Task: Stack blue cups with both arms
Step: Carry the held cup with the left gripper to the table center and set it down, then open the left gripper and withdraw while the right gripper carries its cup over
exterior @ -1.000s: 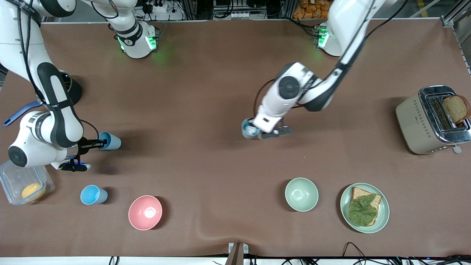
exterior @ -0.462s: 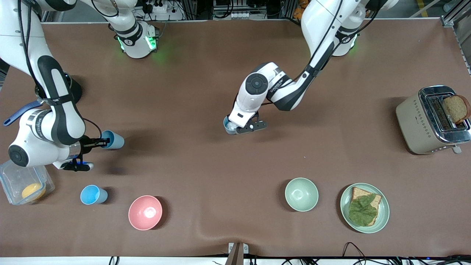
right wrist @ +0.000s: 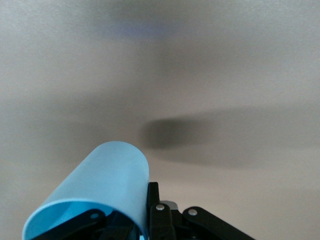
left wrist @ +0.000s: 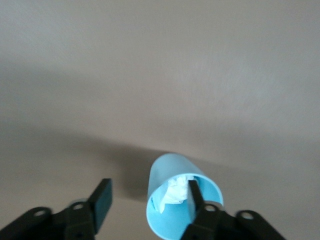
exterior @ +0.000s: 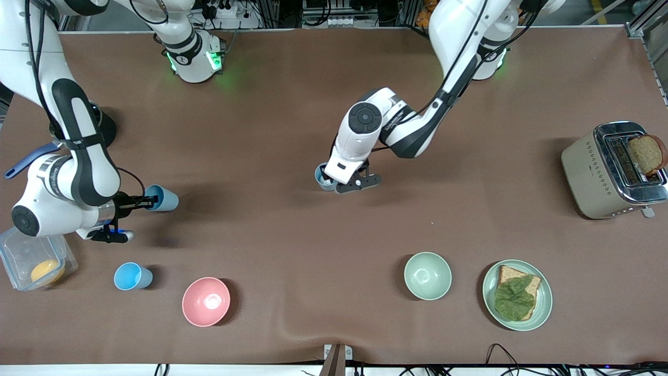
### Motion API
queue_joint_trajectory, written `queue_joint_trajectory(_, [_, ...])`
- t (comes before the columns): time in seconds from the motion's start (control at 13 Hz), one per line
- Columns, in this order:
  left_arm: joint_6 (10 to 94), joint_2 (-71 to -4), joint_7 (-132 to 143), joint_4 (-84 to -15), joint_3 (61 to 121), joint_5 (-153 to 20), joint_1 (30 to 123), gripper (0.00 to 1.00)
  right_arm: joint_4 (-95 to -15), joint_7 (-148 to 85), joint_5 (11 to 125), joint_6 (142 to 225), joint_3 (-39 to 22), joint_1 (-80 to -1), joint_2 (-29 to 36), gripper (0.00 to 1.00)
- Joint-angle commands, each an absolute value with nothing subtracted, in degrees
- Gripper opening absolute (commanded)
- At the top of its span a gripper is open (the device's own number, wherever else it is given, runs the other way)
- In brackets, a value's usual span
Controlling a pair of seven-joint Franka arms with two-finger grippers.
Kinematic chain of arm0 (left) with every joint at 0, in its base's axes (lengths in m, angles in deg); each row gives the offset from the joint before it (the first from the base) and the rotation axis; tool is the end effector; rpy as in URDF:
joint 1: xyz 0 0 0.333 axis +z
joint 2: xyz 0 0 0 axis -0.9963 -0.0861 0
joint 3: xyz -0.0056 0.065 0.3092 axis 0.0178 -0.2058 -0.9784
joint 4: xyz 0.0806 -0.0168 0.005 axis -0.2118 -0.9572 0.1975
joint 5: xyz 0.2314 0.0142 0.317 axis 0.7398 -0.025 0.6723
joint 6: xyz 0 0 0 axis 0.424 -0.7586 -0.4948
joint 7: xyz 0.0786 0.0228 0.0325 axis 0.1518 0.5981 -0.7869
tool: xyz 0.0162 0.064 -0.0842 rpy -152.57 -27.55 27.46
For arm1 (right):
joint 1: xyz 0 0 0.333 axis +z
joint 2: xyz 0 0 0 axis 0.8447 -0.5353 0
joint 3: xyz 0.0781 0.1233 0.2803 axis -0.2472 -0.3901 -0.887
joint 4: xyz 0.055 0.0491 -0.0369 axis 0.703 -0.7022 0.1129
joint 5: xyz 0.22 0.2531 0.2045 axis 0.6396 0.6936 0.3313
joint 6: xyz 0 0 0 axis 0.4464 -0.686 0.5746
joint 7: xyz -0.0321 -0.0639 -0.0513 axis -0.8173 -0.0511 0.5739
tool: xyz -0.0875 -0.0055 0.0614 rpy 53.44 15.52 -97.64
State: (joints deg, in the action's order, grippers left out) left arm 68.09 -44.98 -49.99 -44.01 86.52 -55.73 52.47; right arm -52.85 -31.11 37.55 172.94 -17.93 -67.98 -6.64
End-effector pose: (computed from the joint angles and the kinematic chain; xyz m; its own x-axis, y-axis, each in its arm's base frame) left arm 0.4966 -0.4859 0.2963 0.9557 0.2911 -0.0427 0.2942 -0.9451 0.1420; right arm 0.6195 -0.0645 0.2268 0.9014 -0.0456 -0.4305 -0.1278 -0.9781 -0.1640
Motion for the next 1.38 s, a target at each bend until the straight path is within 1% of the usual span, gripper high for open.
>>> queue_joint_trajectory(0.0, [57.86,-38.22,-50.90,-39.95,85.07,-54.34,53.68,1.00,-55.39,-22.72,38.64,172.11,-17.84,-63.45,-2.39,0.00])
queue_joint_trajectory(0.08, [55.13,-36.46,-50.11,-38.80,84.98,-54.25,54.90,1.00,-55.49,-20.16,38.90,172.03,-17.93,-62.31,-2.03,0.00])
queue_joint_trajectory(0.31, [47.48,-30.40,-37.67,-38.53,84.89,-54.34,62.63,1.00,-55.49,-10.68,45.04,170.80,-18.37,-57.75,-0.28,0.00])
queue_joint_trajectory(0.54, [41.76,-26.35,-27.65,-38.61,84.98,-54.34,70.71,1.00,-55.40,2.94,49.78,171.06,-18.28,-49.93,2.18,0.00])
queue_joint_trajectory(0.77, [38.24,-23.44,-19.10,-38.88,84.89,-54.34,76.52,1.00,-55.23,11.13,56.37,171.76,-18.28,-43.68,3.42,0.00])
queue_joint_trajectory(0.92, [37.62,-21.86,-17.16,-38.88,84.89,-54.25,78.90,1.00,-54.88,17.97,57.10,172.55,-18.28,-39.38,4.47,0.00])
queue_joint_trajectory(1.15, [37.27,-20.10,-16.01,-38.79,84.98,-54.25,80.74,1.00,-54.79,26.24,57.01,180.35,-18.19,-31.47,3.69,0.00])
queue_joint_trajectory(1.31, [35.52,-18.35,-15.92,-38.70,84.98,-54.34,81.28,1.00,-54.61,29.77,56.92,182.13,-18.11,-28.04,3.51,0.00])
